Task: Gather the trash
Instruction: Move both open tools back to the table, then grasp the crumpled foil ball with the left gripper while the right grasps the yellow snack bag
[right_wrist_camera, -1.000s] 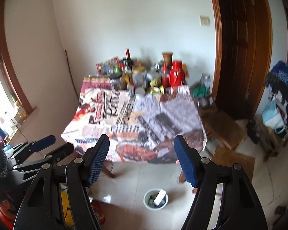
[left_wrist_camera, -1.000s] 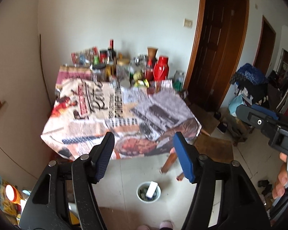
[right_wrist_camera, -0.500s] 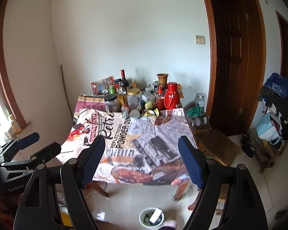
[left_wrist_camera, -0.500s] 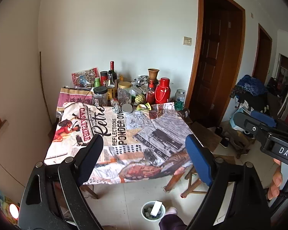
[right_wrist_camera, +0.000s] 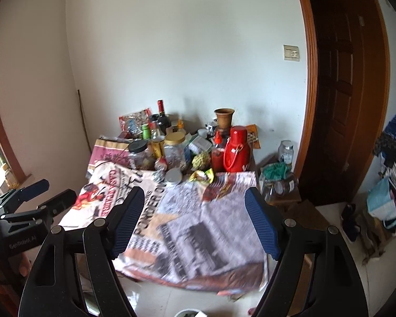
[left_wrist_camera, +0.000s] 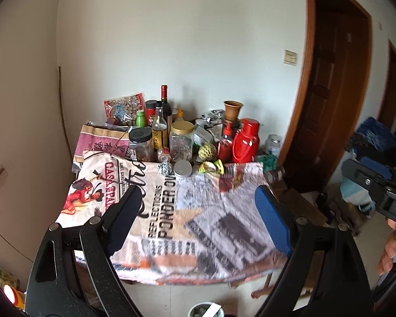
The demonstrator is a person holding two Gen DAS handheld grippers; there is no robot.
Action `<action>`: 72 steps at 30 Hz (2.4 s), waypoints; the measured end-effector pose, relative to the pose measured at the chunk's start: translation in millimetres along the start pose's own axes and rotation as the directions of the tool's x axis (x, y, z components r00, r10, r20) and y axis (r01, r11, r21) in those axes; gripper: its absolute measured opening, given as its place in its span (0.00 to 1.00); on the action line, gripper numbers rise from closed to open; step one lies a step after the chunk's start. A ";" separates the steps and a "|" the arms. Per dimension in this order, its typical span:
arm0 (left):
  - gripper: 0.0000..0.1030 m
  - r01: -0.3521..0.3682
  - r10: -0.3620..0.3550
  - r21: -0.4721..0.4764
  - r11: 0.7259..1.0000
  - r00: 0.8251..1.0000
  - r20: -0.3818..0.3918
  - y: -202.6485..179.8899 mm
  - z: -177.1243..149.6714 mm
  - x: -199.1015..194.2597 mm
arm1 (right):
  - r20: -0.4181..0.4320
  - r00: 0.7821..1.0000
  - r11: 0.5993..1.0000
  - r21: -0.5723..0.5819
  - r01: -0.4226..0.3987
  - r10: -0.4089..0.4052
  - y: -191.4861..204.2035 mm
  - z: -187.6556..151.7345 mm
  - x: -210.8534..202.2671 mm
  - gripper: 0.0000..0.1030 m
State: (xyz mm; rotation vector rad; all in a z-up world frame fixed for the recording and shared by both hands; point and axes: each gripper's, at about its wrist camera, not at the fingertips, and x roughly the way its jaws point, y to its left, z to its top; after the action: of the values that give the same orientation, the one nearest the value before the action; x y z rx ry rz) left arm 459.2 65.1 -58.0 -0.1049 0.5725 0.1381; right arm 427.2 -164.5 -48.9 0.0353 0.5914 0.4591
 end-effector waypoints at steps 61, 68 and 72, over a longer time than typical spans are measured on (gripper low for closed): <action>0.66 0.042 -0.155 -0.236 0.971 0.861 -0.484 166.2 -5.7 523.9 | -0.502 0.865 0.985 0.136 0.103 -0.022 -45.0 -38.3 466.8 0.08; 0.57 0.028 -0.132 -0.216 0.976 0.865 -0.484 158.9 -5.4 519.3 | -0.500 0.866 0.988 0.131 0.079 -0.003 -37.8 -43.2 435.8 0.06; 0.56 0.012 -0.108 -0.200 0.980 0.875 -0.472 154.4 0.6 501.7 | -0.486 0.874 0.985 0.157 0.069 0.016 -39.5 -36.0 405.9 0.06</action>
State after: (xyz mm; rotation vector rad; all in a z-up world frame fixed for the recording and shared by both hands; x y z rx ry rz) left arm 852.2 268.0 -340.7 -0.3522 1.0554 0.1055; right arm 721.0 -30.1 -300.3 0.0753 1.1281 0.3897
